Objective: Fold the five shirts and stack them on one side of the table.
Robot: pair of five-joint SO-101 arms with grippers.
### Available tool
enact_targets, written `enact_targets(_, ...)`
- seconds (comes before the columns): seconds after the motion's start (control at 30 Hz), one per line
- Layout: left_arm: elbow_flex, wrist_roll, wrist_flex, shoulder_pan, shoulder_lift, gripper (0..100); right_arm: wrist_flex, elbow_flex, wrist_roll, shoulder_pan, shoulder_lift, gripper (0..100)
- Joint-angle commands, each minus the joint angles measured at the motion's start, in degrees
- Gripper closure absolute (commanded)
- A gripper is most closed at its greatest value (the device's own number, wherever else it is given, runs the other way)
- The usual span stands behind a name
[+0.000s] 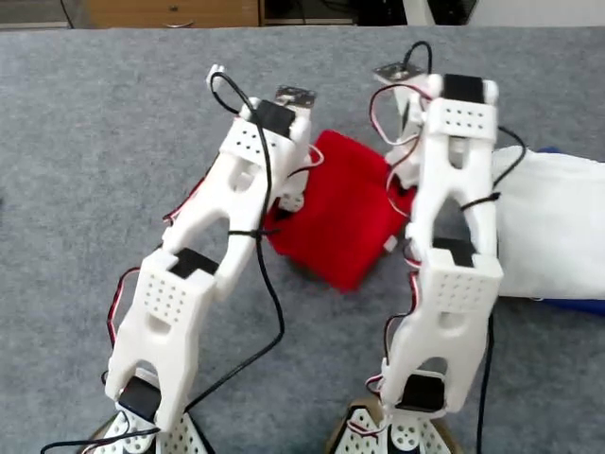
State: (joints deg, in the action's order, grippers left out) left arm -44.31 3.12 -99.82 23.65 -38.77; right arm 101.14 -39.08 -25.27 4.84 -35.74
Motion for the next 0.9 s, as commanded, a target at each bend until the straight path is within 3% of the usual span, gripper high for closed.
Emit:
enact_targets(0.0,0.1,0.2,-0.9,2.8,7.0,98,1.1,0.0,-3.6,3.1,6.7,99.7)
enact_targets(0.47,-0.5,4.0,-0.8,14.6,15.4,98,1.0,-0.4,-21.2,12.8,16.6,99.7)
enact_targets(0.87,-10.9,6.7,1.4,23.2,14.5,98,-1.9,-0.5,-28.7,19.3,21.2,99.7)
